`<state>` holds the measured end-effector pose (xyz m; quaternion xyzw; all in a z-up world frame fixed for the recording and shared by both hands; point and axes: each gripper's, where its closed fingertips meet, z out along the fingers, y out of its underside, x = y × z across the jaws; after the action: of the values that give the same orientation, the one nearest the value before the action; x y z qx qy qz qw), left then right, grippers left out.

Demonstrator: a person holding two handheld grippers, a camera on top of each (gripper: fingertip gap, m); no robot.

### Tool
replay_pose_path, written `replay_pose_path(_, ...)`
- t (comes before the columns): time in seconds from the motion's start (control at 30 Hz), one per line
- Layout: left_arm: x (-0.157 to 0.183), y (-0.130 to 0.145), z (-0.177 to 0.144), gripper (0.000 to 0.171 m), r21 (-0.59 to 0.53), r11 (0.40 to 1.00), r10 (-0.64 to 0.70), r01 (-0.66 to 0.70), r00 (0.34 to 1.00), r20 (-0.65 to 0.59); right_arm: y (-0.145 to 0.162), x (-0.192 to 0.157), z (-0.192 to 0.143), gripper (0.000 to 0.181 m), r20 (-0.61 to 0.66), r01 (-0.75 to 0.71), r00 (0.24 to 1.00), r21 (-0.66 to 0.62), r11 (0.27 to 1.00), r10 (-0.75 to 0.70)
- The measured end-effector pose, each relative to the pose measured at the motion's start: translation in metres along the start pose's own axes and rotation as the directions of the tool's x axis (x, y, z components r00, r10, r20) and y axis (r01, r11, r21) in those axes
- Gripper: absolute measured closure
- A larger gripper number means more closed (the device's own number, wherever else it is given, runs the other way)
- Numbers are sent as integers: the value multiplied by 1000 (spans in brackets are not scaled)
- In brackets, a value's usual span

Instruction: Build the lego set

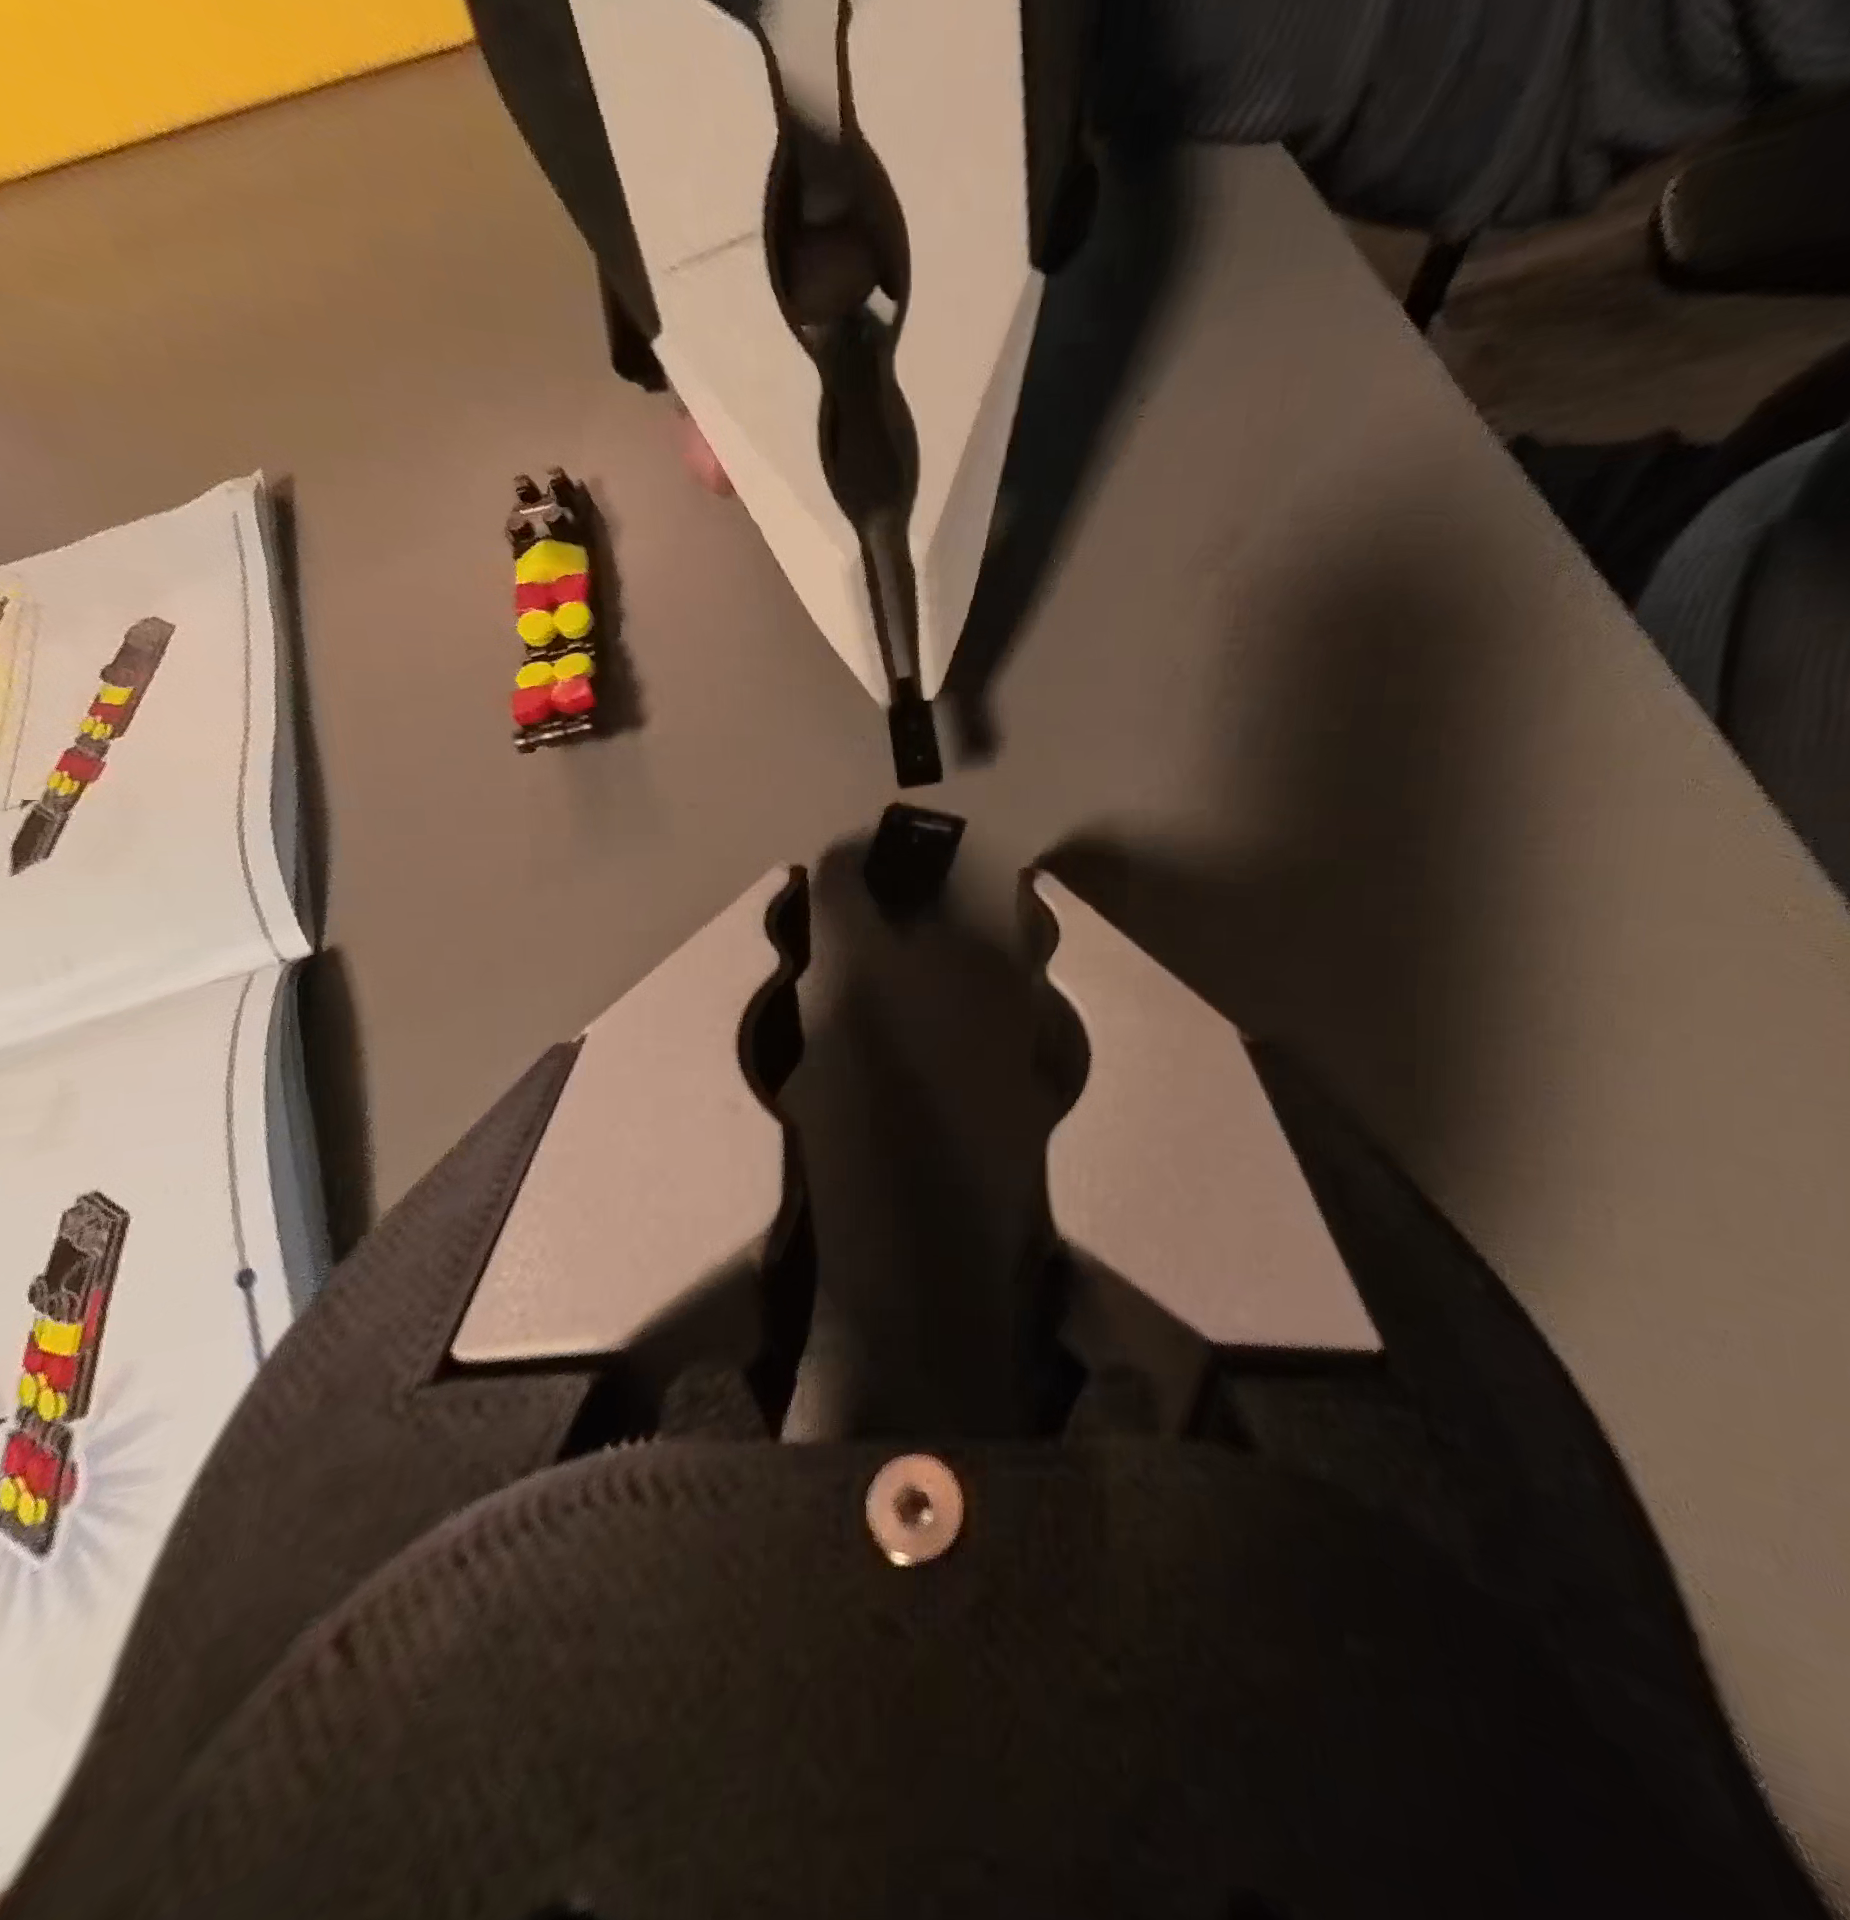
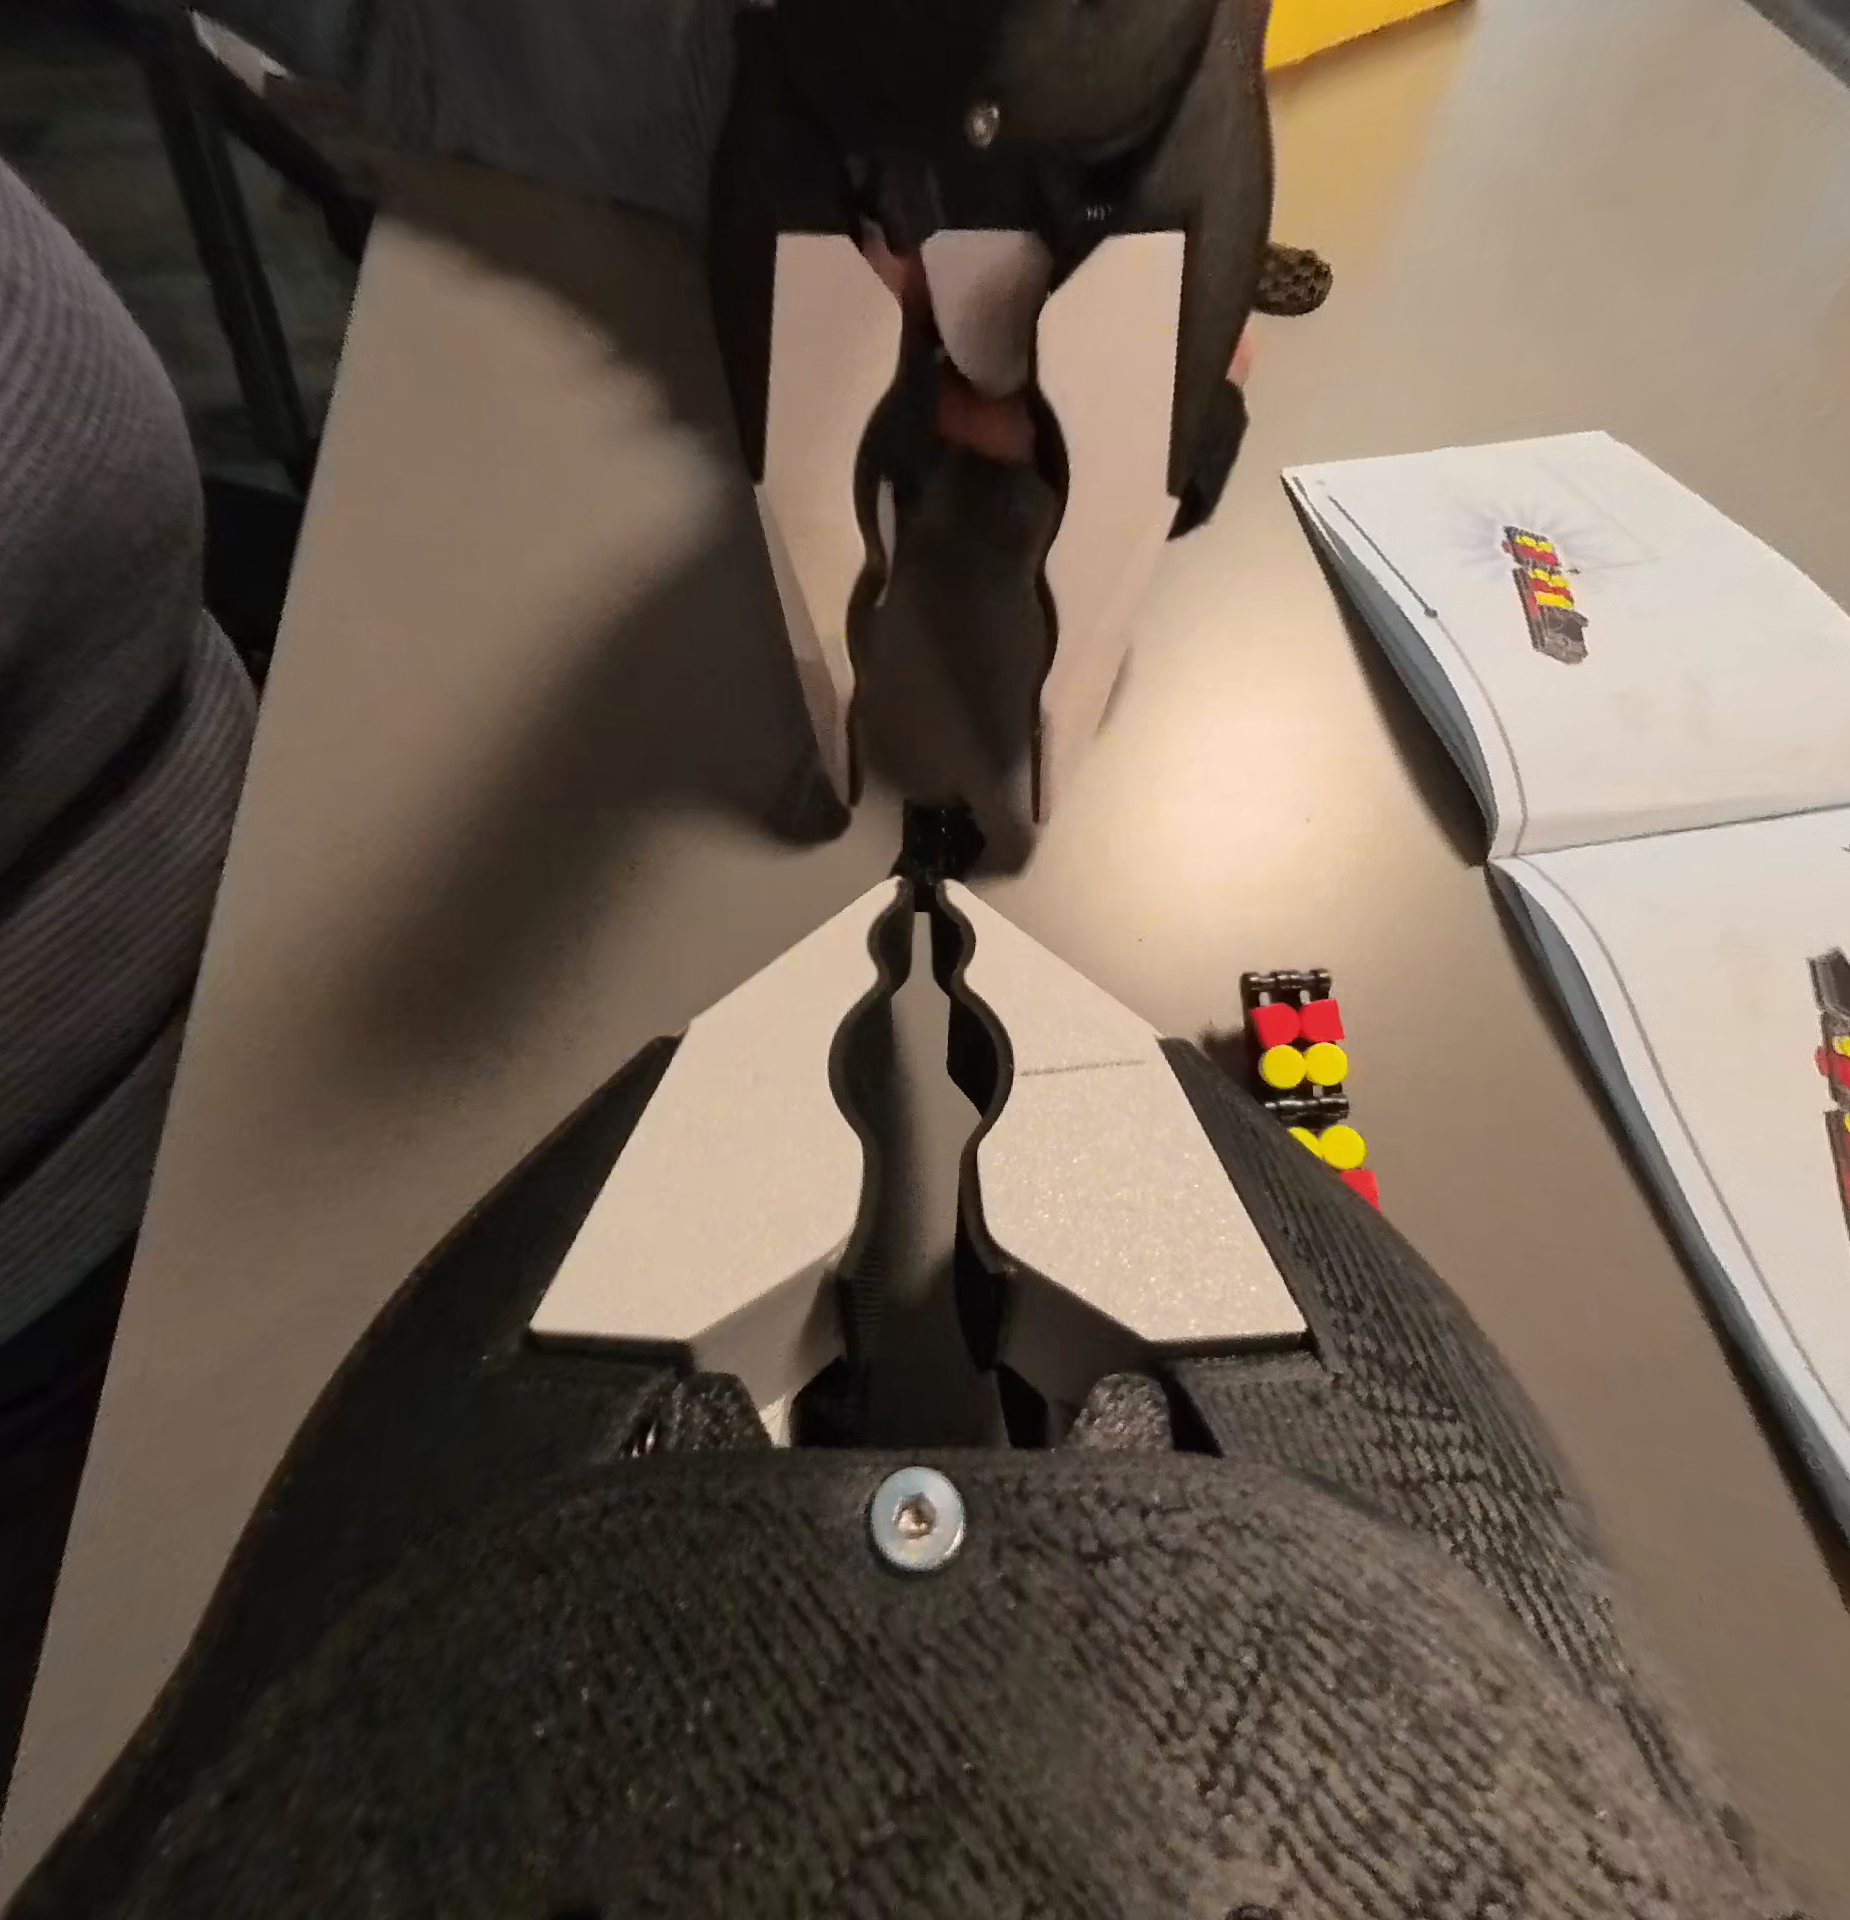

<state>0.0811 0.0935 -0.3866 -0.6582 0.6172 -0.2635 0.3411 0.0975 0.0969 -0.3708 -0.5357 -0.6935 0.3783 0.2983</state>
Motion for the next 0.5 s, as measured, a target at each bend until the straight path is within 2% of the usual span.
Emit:
replay_pose_path(0.33,2,0,6,150,-19,999,49,-51,992,-113,2,1,9,180,-25,-111,994,-26,993,111)
replay_pose_path(0.5,-1,0,7,156,-19,998,64,-66,996,-68,7,5,12,180,-76,-112,991,-62,992,107)
